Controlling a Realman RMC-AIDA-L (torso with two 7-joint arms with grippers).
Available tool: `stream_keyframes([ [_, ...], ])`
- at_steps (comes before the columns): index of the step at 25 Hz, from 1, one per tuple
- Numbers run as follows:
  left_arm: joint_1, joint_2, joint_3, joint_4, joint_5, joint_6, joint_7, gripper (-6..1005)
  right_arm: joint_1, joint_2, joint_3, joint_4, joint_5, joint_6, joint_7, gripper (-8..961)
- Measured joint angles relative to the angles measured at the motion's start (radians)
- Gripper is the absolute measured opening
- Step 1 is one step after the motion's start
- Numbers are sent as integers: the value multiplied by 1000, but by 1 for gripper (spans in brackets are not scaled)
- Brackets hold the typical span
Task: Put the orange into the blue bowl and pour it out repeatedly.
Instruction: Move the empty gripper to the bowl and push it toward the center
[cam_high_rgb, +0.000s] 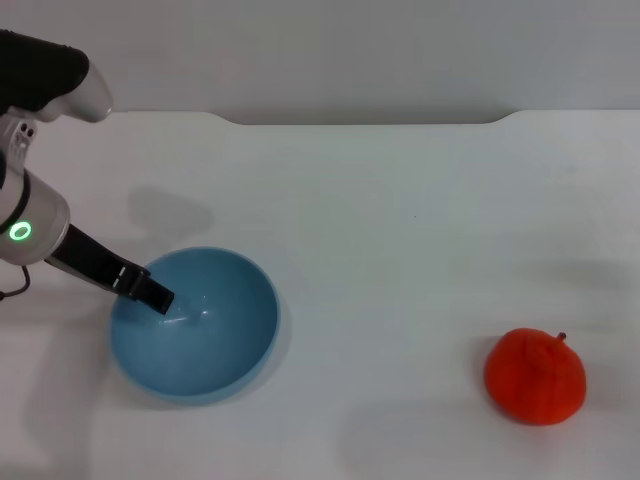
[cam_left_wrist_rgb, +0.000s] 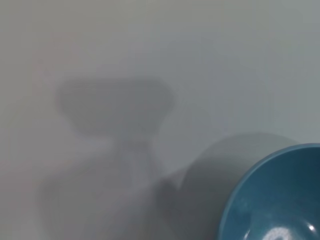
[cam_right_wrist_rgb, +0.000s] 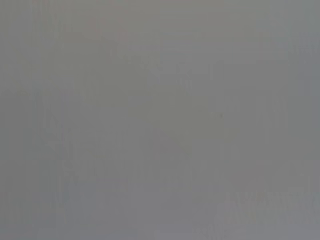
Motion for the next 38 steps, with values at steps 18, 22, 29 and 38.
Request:
stream_keyframes([
  [18,-45,3,2,-162,4,-26,17,799,2,0,19,-9,0,-1,0,611],
  [22,-51,3,2,-165,4,-14,23,770,0,0,27,-12,0,-2,0,611],
  [29,-53,3,2,-170,2,4,28,636,-2,1,29,-23,0,-31,0,611],
  [38,-56,3,2,-178,1,12,28,297,-12,1,43,-23,2,-39,0,612],
])
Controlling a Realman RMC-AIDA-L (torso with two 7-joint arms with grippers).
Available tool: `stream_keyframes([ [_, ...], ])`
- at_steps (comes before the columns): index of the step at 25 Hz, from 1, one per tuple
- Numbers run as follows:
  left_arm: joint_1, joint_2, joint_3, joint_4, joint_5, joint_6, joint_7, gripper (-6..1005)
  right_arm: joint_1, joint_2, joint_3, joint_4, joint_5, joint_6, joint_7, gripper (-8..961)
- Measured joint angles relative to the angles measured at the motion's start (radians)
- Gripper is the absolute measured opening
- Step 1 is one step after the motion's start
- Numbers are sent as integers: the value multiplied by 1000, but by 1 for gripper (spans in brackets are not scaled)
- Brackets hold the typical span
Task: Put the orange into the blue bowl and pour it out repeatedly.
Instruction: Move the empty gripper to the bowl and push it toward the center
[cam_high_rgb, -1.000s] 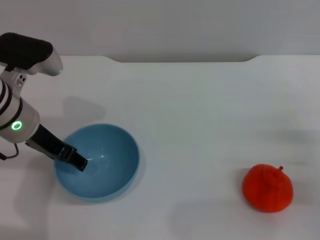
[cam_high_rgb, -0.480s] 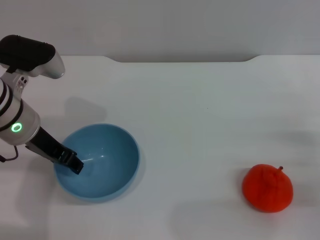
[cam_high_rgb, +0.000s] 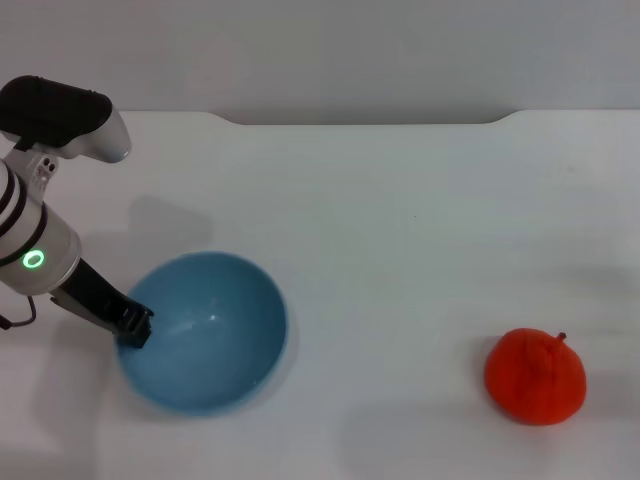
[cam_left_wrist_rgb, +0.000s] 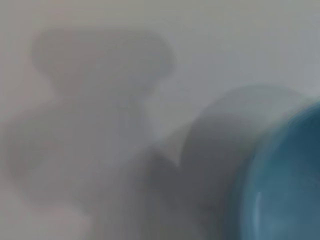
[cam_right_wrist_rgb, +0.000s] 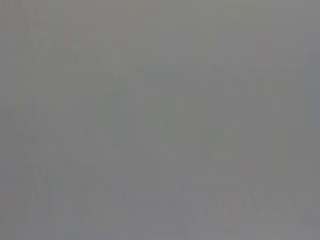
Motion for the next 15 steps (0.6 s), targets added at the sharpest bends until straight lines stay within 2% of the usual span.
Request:
stream_keyframes([
  [5,-2,-1,-5,3,0,2,0,125,-1,0,0,1,0,0,0,612],
  [8,-6,-1,-7,6,0,3,-5,49,-2,0,0,3,0,0,13,612],
  [11,-11,-2,-11,9,0,5,-12,-1,1,-8,-9,4,-12,0,111,612],
  [14,-18,-4,-20,19,-1,5,-22,-2,11,-36,-11,2,-71,3,294,612],
  [15,-20,-4,-22,24,-2,5,-26,-2,23,-71,-11,-1,-141,18,453,612],
])
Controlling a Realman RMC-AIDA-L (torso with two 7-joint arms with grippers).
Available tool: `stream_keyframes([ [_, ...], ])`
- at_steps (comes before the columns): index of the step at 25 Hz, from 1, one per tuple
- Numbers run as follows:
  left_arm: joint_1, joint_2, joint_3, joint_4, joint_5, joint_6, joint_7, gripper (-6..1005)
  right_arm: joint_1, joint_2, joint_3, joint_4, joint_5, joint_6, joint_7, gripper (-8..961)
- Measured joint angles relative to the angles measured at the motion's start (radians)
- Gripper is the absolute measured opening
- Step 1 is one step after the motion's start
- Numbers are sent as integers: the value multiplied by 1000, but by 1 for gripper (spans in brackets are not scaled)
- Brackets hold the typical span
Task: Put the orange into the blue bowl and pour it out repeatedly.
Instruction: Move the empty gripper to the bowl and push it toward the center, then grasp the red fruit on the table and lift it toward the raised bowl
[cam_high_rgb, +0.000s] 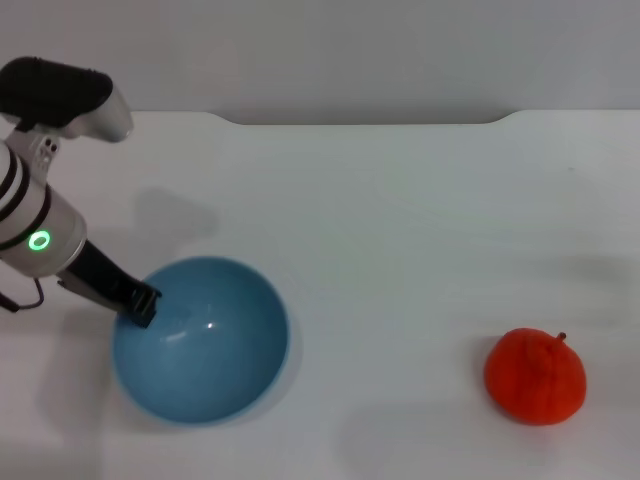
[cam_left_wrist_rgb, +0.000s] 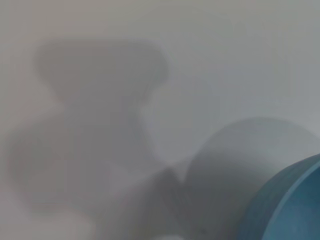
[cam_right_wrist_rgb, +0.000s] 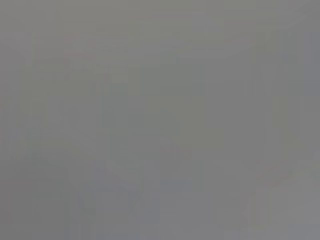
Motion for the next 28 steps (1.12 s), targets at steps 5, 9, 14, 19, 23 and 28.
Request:
stream_keyframes([
  [5,-10,0,-37,18,-15,-3,-6,-2,56,-80,-1,-52,-202,29,369,612],
  [9,-17,2,-50,22,-35,-5,-1,-2,162,-144,-11,-193,-452,-19,731,612],
  [14,-17,2,-50,23,-39,-7,10,-2,317,-188,-220,-415,-589,-146,1087,612],
  [19,-15,3,-51,25,-41,-12,20,-2,461,-174,-665,-706,-585,-298,1425,612],
  [23,-13,3,-50,25,-41,-19,24,-2,503,-101,-927,-992,-548,-420,1578,610],
  [28,-11,3,-50,25,-42,-34,27,-1,478,-46,-1289,-1276,-416,-553,1754,607],
])
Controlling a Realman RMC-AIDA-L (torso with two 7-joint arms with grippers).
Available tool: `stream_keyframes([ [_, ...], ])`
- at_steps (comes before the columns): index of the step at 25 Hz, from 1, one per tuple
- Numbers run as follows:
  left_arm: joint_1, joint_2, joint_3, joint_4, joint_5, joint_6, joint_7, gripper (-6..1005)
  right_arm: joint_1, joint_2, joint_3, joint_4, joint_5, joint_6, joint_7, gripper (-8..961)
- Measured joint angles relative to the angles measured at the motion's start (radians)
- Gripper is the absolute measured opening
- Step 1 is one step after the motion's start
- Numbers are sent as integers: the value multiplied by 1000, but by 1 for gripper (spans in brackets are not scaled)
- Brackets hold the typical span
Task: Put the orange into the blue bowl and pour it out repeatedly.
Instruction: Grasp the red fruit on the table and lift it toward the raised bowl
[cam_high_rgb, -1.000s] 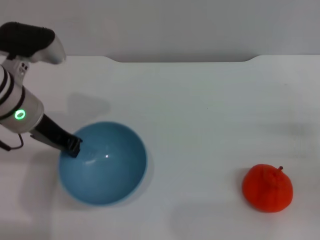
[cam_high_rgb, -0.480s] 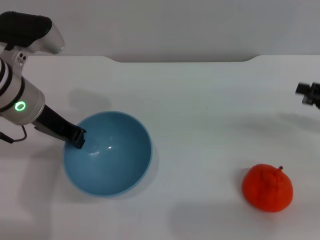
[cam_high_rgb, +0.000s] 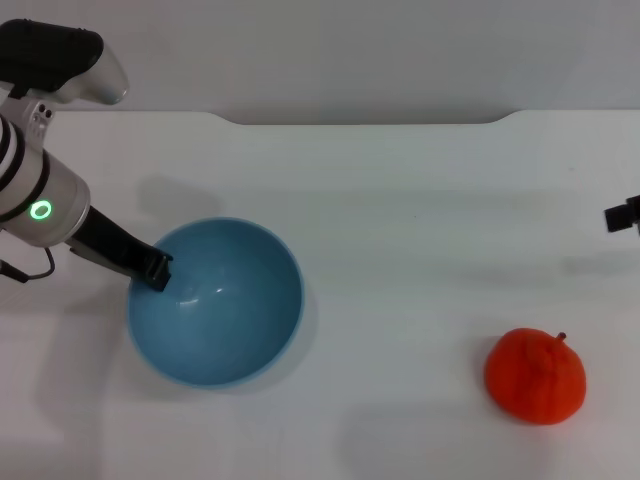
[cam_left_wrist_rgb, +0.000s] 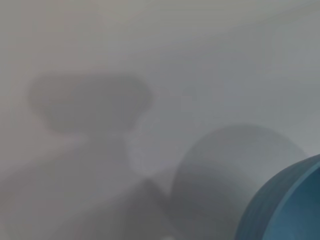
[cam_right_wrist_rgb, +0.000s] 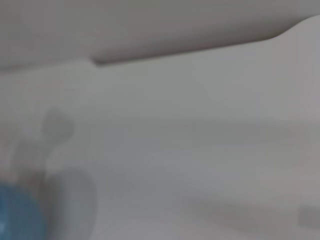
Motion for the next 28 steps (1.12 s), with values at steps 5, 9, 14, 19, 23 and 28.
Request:
stream_keyframes([
  [5,-3,0,-1,0,-6,-4,9,-1,-2,34,-252,-100,97,-89,97,605],
  [9,-3,0,-1,0,-8,-11,11,-1,-1,71,-445,-135,94,-84,156,601],
  [14,0,0,-2,1,-9,-13,17,-1,2,93,-575,-147,90,-78,212,587],
  [19,1,0,-2,2,-9,-14,24,-1,-5,103,-648,-143,44,-81,244,573],
  [23,1,1,-3,3,-9,-14,32,-1,-11,109,-674,-127,16,-74,256,562],
  [28,-3,1,-3,3,-9,-14,36,-1,-15,111,-703,-109,15,-44,260,548],
])
